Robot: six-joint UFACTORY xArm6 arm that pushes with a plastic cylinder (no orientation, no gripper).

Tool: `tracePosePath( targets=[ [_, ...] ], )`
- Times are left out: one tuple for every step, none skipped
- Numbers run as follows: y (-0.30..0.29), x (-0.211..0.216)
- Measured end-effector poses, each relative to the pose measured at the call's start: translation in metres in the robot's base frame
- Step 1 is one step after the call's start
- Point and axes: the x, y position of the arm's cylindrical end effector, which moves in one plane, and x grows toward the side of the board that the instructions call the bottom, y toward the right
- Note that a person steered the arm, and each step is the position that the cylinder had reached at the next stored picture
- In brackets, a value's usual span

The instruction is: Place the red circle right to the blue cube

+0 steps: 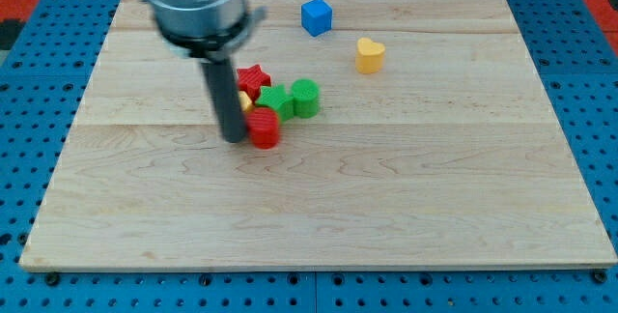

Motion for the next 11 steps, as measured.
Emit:
tracePosePath(
  targets=[
    [0.075, -0.006],
    [0.116, 0.005],
    [0.133, 0.012],
    [0.158, -0.021],
    [0.192, -0.073],
    [0.217, -0.104],
    [0.219, -0.081],
    [0.238, -0.102],
    [0.241, -0.146],
    [0.243, -0.186],
    [0.255, -0.192]
  ],
)
